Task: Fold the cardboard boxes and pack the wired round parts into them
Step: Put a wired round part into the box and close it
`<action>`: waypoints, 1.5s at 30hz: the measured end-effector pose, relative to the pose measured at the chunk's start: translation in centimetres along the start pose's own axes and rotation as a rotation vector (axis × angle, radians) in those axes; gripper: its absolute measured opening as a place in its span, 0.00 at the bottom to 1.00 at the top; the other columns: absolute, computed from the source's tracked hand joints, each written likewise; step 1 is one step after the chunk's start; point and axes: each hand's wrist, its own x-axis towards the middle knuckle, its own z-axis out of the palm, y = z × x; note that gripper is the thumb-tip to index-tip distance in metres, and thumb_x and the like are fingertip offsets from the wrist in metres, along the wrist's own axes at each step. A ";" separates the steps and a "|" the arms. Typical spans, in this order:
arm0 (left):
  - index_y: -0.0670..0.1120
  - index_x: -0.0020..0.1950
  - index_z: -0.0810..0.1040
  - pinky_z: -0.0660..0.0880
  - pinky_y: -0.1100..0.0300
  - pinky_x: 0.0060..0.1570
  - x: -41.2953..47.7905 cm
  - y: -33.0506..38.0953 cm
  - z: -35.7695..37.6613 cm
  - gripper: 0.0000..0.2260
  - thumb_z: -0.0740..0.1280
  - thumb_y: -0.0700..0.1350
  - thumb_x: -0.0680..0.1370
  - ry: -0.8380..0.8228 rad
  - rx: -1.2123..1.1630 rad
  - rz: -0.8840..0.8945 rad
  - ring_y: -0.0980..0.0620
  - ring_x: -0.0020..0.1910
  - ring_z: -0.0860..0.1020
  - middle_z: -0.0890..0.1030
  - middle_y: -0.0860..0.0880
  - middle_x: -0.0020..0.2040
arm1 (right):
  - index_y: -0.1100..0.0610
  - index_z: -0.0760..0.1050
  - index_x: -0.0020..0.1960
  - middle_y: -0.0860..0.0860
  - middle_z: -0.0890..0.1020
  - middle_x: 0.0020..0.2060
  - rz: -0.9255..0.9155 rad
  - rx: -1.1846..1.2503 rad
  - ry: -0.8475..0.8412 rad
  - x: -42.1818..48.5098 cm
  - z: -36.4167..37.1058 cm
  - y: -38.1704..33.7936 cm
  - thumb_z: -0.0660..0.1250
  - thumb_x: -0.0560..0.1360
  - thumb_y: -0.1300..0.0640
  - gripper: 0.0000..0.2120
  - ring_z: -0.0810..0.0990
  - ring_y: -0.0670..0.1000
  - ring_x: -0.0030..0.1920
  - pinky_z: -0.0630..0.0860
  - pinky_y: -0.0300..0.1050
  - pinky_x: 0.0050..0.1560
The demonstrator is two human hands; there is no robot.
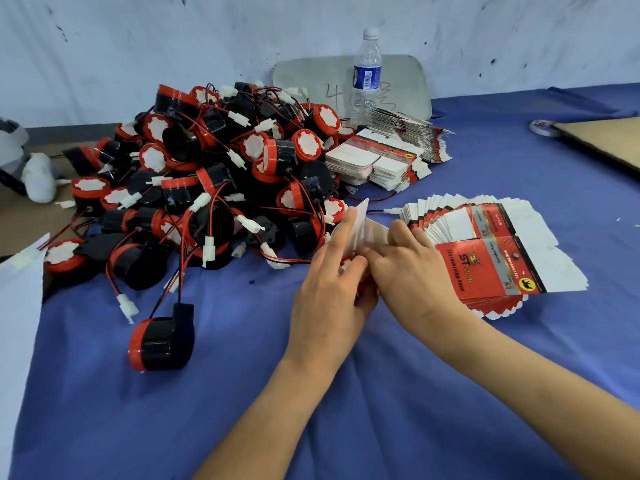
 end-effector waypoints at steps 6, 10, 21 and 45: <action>0.43 0.43 0.77 0.77 0.56 0.39 0.1 -0.1 -0.1 0.08 0.74 0.45 0.73 0.007 0.009 0.007 0.49 0.65 0.74 0.57 0.54 0.78 | 0.60 0.71 0.45 0.49 0.63 0.45 0.080 0.096 -0.125 0.6 -1.6 -0.4 0.62 0.76 0.62 0.01 0.70 0.55 0.56 0.61 0.45 0.39; 0.43 0.49 0.75 0.77 0.59 0.39 0.0 0.0 0.0 0.13 0.75 0.45 0.72 0.047 -0.044 0.002 0.50 0.65 0.74 0.58 0.55 0.77 | 0.54 0.68 0.39 0.51 0.67 0.37 0.141 0.085 -0.147 1.7 -2.3 -0.7 0.62 0.76 0.63 0.09 0.79 0.58 0.51 0.65 0.46 0.38; 0.48 0.76 0.63 0.79 0.57 0.46 -0.4 -1.0 0.9 0.30 0.70 0.44 0.77 0.047 -0.207 -0.127 0.53 0.55 0.75 0.32 0.56 0.77 | 0.60 0.74 0.45 0.60 0.83 0.43 0.096 0.360 -0.462 1.8 -3.4 1.5 0.63 0.75 0.67 0.04 0.83 0.59 0.44 0.78 0.48 0.46; 0.44 0.59 0.82 0.70 0.67 0.62 0.5 -1.4 1.2 0.13 0.62 0.34 0.80 -0.052 -0.550 -0.497 0.54 0.63 0.74 0.78 0.47 0.63 | 0.57 0.85 0.49 0.48 0.85 0.50 0.323 1.694 0.209 -0.5 4.3 1.6 0.70 0.75 0.57 0.06 0.82 0.46 0.54 0.77 0.37 0.54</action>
